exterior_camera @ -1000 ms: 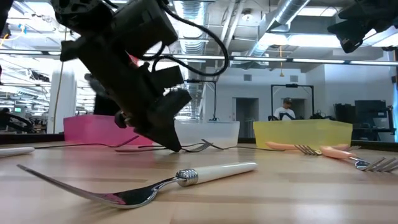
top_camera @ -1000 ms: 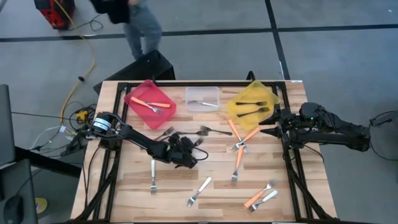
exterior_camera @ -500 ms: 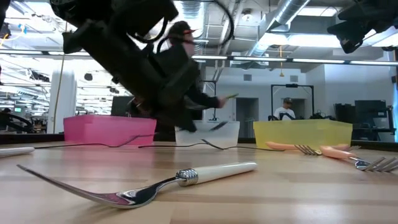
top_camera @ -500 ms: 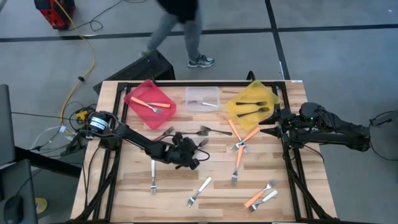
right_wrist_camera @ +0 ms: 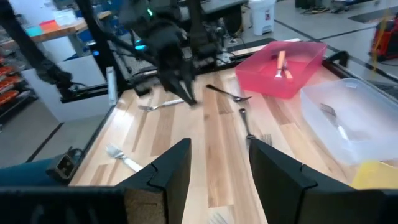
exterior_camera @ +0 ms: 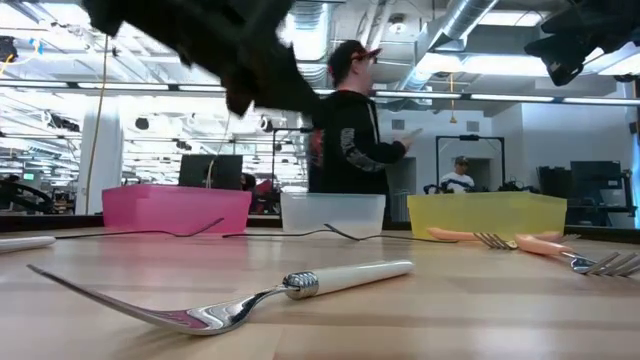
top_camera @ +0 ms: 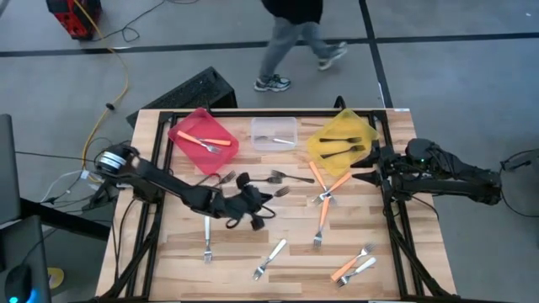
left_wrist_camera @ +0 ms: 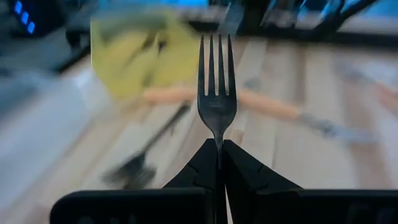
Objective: Sort silverware by color (type)
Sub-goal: Put the black fork into the yellow bin
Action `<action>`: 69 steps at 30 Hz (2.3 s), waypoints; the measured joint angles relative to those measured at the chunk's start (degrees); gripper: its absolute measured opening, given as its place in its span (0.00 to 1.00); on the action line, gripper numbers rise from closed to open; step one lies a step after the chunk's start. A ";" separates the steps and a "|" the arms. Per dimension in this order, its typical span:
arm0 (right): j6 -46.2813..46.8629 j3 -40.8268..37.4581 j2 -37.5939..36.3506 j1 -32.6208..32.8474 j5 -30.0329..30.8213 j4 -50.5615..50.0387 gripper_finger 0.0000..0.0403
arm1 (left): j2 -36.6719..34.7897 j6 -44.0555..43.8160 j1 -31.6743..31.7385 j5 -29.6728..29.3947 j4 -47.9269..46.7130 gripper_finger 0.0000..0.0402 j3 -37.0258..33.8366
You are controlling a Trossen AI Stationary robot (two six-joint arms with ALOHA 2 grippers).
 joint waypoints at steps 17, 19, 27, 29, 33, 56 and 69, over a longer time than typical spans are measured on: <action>0.19 -12.78 3.62 0.01 2.47 26.86 0.46 | -18.81 8.28 0.55 7.40 34.81 0.00 -23.66; -0.90 -14.48 5.91 0.02 3.33 32.83 0.47 | -18.47 10.16 0.55 9.16 36.67 0.00 -23.59; -3.10 -16.94 20.84 0.02 6.27 52.45 0.57 | -17.85 13.17 1.13 12.69 40.35 0.00 -23.55; -3.10 -16.94 25.57 0.03 6.29 58.55 0.62 | -17.85 13.82 1.57 14.48 41.71 0.00 -23.55; -4.16 -16.90 35.96 1.07 6.26 72.67 0.69 | -17.83 14.43 2.29 15.05 42.32 0.00 -23.52; -7.22 14.07 80.42 6.08 -4.08 89.72 0.73 | -17.83 18.85 3.06 16.51 44.53 0.00 -23.50; -7.13 21.57 86.97 7.80 -10.77 89.14 0.73 | -17.83 19.92 3.06 16.40 44.02 0.00 -23.50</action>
